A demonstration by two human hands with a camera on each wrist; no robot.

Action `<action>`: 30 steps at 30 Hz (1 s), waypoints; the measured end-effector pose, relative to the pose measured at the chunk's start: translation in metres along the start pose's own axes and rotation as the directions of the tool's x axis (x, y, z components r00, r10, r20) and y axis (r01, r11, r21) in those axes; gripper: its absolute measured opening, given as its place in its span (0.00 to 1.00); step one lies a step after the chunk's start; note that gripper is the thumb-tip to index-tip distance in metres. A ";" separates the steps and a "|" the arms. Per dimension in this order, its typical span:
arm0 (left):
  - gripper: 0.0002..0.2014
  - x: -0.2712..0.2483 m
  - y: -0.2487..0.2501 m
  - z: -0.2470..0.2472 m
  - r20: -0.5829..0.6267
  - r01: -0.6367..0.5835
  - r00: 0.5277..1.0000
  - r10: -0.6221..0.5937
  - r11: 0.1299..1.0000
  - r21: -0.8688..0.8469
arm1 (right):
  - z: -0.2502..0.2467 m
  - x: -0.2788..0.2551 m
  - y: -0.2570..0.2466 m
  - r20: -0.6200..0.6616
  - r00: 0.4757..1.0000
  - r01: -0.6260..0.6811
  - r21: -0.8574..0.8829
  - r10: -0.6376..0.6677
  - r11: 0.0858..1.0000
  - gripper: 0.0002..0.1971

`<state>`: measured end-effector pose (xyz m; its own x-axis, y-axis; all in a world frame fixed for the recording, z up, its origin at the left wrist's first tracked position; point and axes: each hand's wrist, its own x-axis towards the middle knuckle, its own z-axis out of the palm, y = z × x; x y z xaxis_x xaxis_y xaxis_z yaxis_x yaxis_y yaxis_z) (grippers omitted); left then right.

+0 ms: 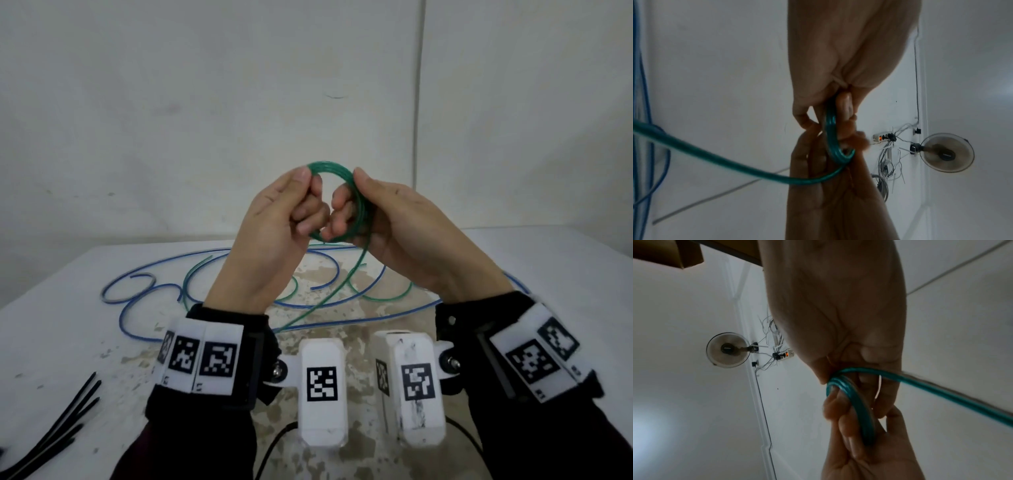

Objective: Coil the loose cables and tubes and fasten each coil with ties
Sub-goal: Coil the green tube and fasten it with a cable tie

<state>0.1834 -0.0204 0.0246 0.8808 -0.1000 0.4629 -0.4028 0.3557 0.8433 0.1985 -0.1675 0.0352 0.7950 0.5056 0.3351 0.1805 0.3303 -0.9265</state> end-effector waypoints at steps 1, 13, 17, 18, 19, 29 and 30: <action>0.14 0.000 0.002 0.000 0.004 0.033 0.999 -0.033 0.999 -0.030 | 0.000 0.000 0.000 0.011 1.000 0.001 -0.002 -0.001 1.000 0.20; 0.15 -0.002 0.008 -0.002 0.015 0.020 1.000 -0.020 1.000 -0.022 | -0.001 -0.001 0.000 0.023 0.999 0.035 -0.016 -0.035 0.999 0.19; 0.15 -0.006 0.011 -0.004 0.107 0.136 0.983 -0.149 0.984 0.118 | -0.001 -0.001 0.000 0.006 0.999 0.036 -0.102 -0.035 0.994 0.18; 0.16 -0.006 0.010 -0.005 0.115 0.116 0.984 -0.135 0.981 0.157 | 0.000 0.000 0.000 0.001 0.999 0.036 -0.126 -0.036 0.991 0.18; 0.16 -0.006 0.010 -0.006 0.117 0.079 0.988 -0.100 0.981 0.175 | 0.000 0.000 0.001 -0.006 0.999 0.038 -0.133 -0.039 0.990 0.18; 0.16 -0.003 0.011 0.002 0.041 0.058 0.997 -0.060 0.997 0.057 | 0.000 -0.001 0.000 -0.003 1.000 0.029 -0.024 -0.029 0.999 0.18; 0.15 -0.005 0.013 0.000 0.055 0.090 0.994 -0.095 0.991 0.096 | 0.000 -0.002 -0.001 0.002 1.000 0.026 -0.053 -0.026 0.998 0.18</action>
<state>0.1741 -0.0154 0.0333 0.9000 -0.1846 0.3949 -0.3443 0.2548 0.9036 0.1973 -0.1688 0.0353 0.7888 0.4987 0.3592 0.2315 0.3003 -0.9253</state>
